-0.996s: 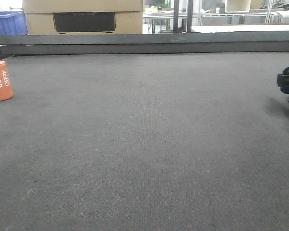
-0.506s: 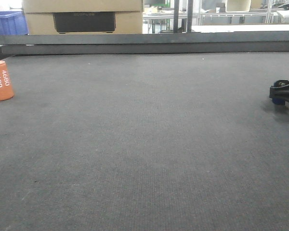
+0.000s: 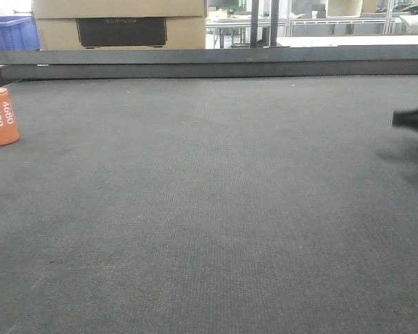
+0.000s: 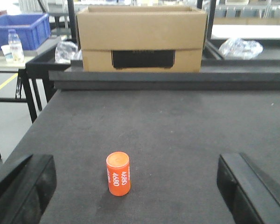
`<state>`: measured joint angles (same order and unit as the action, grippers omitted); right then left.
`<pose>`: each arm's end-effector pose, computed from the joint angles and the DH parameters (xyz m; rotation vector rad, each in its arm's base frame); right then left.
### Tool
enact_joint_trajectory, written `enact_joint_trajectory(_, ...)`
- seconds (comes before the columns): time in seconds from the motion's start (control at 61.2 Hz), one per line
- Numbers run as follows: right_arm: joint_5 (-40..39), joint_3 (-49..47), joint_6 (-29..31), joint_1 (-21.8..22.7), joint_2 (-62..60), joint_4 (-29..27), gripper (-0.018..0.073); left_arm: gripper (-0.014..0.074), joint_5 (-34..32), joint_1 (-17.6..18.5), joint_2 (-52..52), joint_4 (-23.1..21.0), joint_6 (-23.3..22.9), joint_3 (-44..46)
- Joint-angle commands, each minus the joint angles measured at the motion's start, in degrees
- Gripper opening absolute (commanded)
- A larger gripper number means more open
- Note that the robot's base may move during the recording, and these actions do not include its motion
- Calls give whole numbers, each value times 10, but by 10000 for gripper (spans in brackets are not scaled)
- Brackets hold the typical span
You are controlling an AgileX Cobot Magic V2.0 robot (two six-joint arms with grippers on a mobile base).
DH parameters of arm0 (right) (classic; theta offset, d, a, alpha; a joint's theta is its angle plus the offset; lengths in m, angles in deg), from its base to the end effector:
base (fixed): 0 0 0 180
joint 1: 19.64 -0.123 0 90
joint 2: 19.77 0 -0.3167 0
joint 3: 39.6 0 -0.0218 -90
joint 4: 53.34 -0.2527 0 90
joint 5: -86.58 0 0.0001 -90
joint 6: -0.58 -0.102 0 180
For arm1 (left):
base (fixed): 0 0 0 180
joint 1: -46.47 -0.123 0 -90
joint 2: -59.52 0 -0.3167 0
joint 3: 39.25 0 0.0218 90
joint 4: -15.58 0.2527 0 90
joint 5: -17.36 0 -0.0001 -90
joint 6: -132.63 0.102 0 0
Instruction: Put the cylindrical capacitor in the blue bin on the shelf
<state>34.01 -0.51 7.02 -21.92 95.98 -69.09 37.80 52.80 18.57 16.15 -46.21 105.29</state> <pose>0.3622 -0.0076 0.1657 0.1704 1.7916 -0.1265 0.1020 -0.0110 0.3989 0.1157 1.6867 -0.0577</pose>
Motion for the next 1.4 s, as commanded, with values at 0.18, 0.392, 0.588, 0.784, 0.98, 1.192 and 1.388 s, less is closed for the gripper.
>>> enact_joint_trajectory(0.18,139,3,0,-5,-193,11,-167,608,-98,3,-146,14,-3,-42)
enact_joint_trajectory(0.392,255,3,0,-19,-339,21,-167,608,-323,1,-309,11,-3,-84)
enact_joint_trajectory(0.588,327,3,0,-22,-429,21,-167,608,-529,1,-481,-43,-3,-84)
enact_joint_trajectory(0.784,364,3,0,-22,-485,21,-167,608,-660,1,-620,-89,-3,-54)
enact_joint_trajectory(0.98,382,3,0,-22,-494,21,-167,608,-652,1,-687,-88,-3,7)
enact_joint_trajectory(1.192,389,3,0,-22,-494,21,-167,608,-648,1,-725,-88,-3,50)
enact_joint_trajectory(1.388,389,3,0,-22,-494,21,-167,608,-648,1,-768,-91,-3,81)
